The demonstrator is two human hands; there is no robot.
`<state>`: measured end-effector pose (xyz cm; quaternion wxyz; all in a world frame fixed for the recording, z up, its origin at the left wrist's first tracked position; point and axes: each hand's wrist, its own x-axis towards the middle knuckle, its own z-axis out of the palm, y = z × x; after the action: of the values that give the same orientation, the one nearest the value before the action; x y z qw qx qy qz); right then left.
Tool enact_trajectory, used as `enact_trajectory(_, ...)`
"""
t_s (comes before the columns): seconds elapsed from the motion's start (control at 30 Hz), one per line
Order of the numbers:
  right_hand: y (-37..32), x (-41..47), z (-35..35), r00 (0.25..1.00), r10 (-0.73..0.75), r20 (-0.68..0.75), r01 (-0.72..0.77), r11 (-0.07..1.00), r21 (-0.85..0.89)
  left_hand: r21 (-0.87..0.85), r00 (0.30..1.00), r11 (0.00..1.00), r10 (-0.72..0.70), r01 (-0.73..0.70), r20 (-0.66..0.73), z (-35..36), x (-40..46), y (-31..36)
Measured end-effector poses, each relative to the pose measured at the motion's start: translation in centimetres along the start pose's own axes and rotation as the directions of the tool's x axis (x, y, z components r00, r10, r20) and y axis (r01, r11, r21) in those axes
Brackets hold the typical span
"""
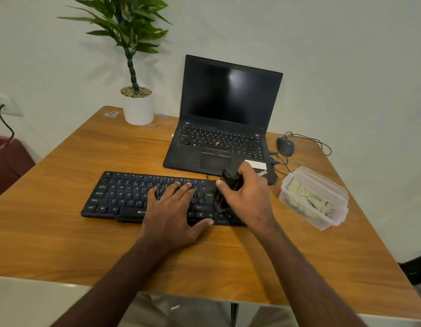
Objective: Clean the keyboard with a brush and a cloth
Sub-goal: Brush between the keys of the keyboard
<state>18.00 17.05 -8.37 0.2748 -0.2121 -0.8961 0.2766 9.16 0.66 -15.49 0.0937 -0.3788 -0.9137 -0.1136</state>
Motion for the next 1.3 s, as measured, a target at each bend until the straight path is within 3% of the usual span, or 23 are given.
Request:
enact_trajectory(0.13, -0.1, -0.3, -0.2, 0.981, -0.076, 0.179, 0.082, 0.996, -0.03, 0.008, 1.0, 1.0, 0.001, -0.001, 0.005, 0.1, 0.0, 0.0)
enact_trajectory(0.27, 0.4, 1.3, -1.6, 0.992, 0.039, 0.123, -0.045, 0.998, 0.041, 0.004, 1.0, 1.0, -0.001, 0.001, 0.004, 0.0, 0.1, 0.0)
enact_trajectory(0.33, 0.4, 1.4, -1.2, 0.997, 0.031, 0.077, -0.031, 1.0, 0.0, 0.012, 1.0, 1.0, -0.001, 0.001, 0.01, 0.1, 0.1, 0.0)
enact_trajectory(0.47, -0.3, 0.0, 0.2, 0.985, -0.043, 0.165, 0.047, 0.999, -0.02, 0.008, 1.0, 1.0, 0.003, -0.003, -0.005, 0.1, 0.1, -0.1)
enact_trajectory(0.57, 0.6, 1.4, -1.0, 0.959, 0.047, 0.281, -0.075, 0.993, 0.091, 0.012, 1.0, 1.0, 0.004, -0.004, 0.012, 0.1, 0.1, -0.1)
enact_trajectory(0.6, 1.4, 2.3, -1.7, 0.954, 0.104, 0.28, -0.151, 0.977, 0.153, 0.011, 1.0, 1.0, 0.005, -0.006, 0.01, 0.1, 0.2, -0.1)
enact_trajectory(0.67, 3.0, 4.0, -2.8, 0.968, 0.207, 0.144, -0.235, 0.948, 0.213, 0.014, 1.0, 1.0, 0.003, -0.003, 0.007, 0.1, 0.2, -0.1)
enact_trajectory(0.73, 4.1, 5.3, -3.5, 0.968, 0.25, -0.006, -0.243, 0.945, 0.217, 0.015, 1.0, 1.0, 0.002, -0.003, 0.01, 0.1, 0.2, -0.1)
enact_trajectory(0.8, 4.7, 6.0, -3.3, 0.963, 0.262, -0.066, -0.245, 0.949, 0.197, 0.009, 1.0, 1.0, 0.005, -0.005, 0.007, 0.3, 0.2, -0.1)
enact_trajectory(1.03, 4.7, 5.4, -0.8, 0.983, 0.16, -0.084, -0.16, 0.987, 0.007, 0.003, 1.0, 1.0, 0.004, -0.004, 0.012, 0.3, 0.2, -0.1)
enact_trajectory(1.3, 4.6, 3.8, -2.3, 0.983, 0.147, 0.112, -0.136, 0.986, -0.1, 0.001, 1.0, 1.0, -0.003, 0.003, 0.007, 0.2, 0.2, -0.1)
